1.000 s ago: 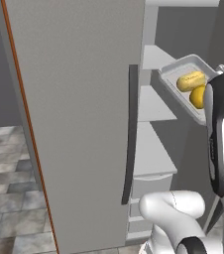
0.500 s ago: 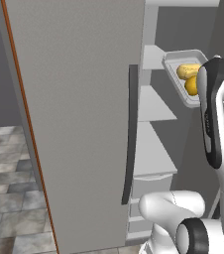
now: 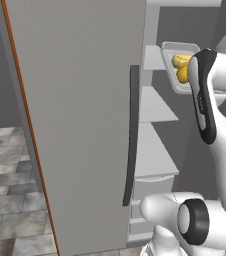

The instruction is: Take the potato and lemon out of the freezer and place them in the tupperware container on the counter. Then put the tupperware containing the vegetables back in the freezer.

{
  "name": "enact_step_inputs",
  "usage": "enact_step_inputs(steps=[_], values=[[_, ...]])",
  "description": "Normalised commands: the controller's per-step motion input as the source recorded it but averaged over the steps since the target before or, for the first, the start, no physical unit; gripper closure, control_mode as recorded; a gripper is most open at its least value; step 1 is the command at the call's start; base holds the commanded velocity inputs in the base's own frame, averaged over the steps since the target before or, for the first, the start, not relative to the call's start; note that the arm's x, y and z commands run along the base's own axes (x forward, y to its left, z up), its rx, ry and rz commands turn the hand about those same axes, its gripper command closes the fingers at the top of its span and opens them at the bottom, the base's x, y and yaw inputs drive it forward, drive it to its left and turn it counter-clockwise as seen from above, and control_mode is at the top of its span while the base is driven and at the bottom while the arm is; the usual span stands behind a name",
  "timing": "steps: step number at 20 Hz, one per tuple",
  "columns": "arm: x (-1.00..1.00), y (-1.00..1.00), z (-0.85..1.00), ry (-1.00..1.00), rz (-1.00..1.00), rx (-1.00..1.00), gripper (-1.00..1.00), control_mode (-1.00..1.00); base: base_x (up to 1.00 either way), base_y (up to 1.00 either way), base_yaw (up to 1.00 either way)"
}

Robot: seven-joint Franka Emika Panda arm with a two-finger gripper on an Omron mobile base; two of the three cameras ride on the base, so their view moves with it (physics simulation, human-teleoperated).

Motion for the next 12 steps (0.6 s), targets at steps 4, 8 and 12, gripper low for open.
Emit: enact_step_inputs(steps=[4,8,12], values=[[0.69,0.00,0.00,-0.06,0.00,0.04,1.00,-1.00,0.00,0.00,0.00],[0.68,0.00,0.00,-0.03,0.00,0.00,1.00,-1.00,0.00,0.00,0.00],[0.59,-0.01,0.00,-0.03,0.00,0.00,1.00,-1.00,0.00,0.00,0.00]])
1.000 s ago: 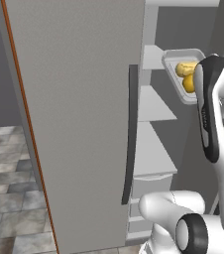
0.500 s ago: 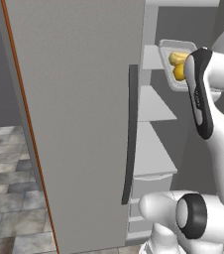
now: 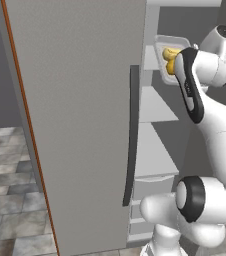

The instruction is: Take the potato and lemon out of the freezer and place them in the tupperware container on the counter. Then put the tupperware containing the vegetables back in the freezer.

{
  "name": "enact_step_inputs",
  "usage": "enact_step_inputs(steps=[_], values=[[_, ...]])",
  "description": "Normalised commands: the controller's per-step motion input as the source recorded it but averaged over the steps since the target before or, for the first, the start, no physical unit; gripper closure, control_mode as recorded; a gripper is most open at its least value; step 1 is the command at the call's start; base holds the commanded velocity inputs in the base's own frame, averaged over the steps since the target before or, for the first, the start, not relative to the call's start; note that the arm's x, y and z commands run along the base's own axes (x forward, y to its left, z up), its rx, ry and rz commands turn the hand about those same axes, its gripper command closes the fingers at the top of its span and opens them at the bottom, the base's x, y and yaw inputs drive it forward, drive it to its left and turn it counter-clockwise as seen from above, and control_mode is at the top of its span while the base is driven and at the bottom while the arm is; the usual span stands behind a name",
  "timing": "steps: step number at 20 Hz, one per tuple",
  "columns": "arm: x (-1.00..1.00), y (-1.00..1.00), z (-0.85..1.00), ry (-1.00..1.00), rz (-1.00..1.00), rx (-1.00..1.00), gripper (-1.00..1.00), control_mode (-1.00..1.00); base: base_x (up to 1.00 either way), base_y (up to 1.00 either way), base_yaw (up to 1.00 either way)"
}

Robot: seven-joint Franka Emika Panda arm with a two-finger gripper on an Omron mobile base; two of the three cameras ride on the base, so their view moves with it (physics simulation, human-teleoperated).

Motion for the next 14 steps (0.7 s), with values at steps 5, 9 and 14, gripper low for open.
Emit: enact_step_inputs(steps=[5,9,14], values=[[0.66,-0.11,0.00,-0.02,0.00,0.00,1.00,-1.00,0.00,0.00,0.00],[0.65,-0.21,0.02,-0.02,0.00,0.00,1.00,-1.00,0.00,0.00,0.00],[0.62,-0.20,0.07,-0.01,0.00,0.00,1.00,-1.00,0.00,0.00,0.00]])
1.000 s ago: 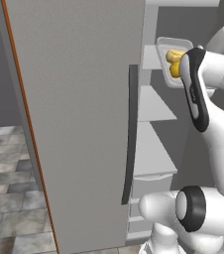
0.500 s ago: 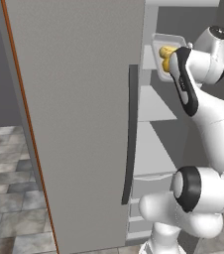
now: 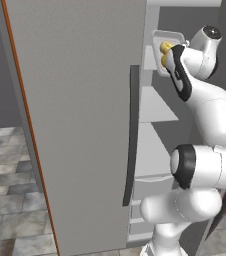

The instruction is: Take the potato and lemon out of the freezer and place them in the tupperware container on the counter. Then put the tupperware containing the vegetables back in the freezer.

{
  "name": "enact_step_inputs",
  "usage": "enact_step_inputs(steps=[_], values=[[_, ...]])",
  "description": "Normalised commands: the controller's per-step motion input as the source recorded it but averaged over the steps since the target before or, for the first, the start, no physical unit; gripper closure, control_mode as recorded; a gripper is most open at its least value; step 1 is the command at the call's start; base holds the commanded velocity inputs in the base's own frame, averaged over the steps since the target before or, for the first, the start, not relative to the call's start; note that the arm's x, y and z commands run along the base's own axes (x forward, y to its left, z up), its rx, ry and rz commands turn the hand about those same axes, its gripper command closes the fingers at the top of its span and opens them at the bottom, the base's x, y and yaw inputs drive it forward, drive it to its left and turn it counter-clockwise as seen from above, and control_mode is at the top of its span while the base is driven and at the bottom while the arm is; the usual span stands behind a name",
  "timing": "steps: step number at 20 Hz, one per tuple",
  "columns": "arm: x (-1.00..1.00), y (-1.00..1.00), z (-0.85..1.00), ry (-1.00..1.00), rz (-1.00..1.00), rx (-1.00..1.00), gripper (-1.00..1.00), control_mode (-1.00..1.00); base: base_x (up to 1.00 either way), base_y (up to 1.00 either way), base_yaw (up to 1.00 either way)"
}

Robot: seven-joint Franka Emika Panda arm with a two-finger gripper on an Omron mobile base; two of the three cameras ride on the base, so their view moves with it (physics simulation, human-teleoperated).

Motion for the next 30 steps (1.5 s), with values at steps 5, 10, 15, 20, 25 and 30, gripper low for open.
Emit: enact_step_inputs(steps=[5,10,15,20,25,30], values=[[0.56,-0.03,0.09,0.00,0.05,0.00,1.00,-1.00,0.00,0.00,0.00],[0.69,0.00,0.04,0.00,0.08,0.00,1.00,-1.00,0.00,0.00,0.00],[0.77,0.00,0.00,0.00,0.04,0.00,1.00,-1.00,0.00,0.00,0.00],[0.77,0.00,0.00,0.00,0.01,0.00,1.00,-1.00,0.00,0.00,0.00],[0.56,0.00,0.00,-0.01,0.01,0.00,1.00,-1.00,0.00,0.00,0.00],[0.53,0.00,0.00,-0.03,0.01,0.00,-1.00,-1.00,0.00,0.00,0.00]])
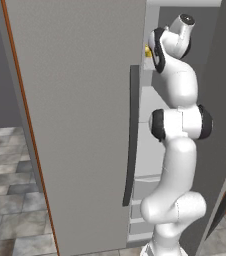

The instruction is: Take the potato and lemon out of the freezer and place them in the tupperware container on the counter. Then put the tupperware containing the vegetables back in the freezer.

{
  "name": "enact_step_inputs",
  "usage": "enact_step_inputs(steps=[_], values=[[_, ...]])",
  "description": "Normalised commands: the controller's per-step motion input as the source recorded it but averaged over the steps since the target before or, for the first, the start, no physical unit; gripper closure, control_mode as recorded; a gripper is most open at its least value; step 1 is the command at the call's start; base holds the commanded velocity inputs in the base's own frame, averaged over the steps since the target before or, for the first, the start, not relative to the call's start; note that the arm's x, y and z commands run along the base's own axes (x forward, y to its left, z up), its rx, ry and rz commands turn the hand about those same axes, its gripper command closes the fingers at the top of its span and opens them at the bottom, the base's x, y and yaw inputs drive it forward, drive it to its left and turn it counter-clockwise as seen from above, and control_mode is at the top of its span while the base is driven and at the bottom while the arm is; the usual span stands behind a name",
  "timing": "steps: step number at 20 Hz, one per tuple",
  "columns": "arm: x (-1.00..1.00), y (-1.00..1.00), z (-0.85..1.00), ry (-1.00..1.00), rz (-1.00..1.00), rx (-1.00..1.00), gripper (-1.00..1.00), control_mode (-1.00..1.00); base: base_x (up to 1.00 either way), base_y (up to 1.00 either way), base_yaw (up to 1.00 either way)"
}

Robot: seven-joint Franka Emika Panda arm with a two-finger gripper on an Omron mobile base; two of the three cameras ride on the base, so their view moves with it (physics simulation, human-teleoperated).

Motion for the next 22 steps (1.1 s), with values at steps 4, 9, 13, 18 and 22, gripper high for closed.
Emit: enact_step_inputs(steps=[4,9,13,18,22], values=[[0.28,0.00,0.01,-0.13,0.02,0.00,-1.00,-1.00,0.00,0.00,0.00],[-0.17,0.00,0.09,-0.24,0.01,0.00,-1.00,-1.00,0.00,0.00,0.00],[-0.80,0.00,0.04,-0.27,0.00,0.00,-1.00,-1.00,0.00,0.00,0.00],[-1.00,0.07,0.00,-0.28,0.00,0.00,-1.00,-1.00,0.00,0.00,0.00],[-1.00,0.11,0.00,-0.39,-0.01,-0.02,-1.00,-1.00,0.00,0.00,0.00]])
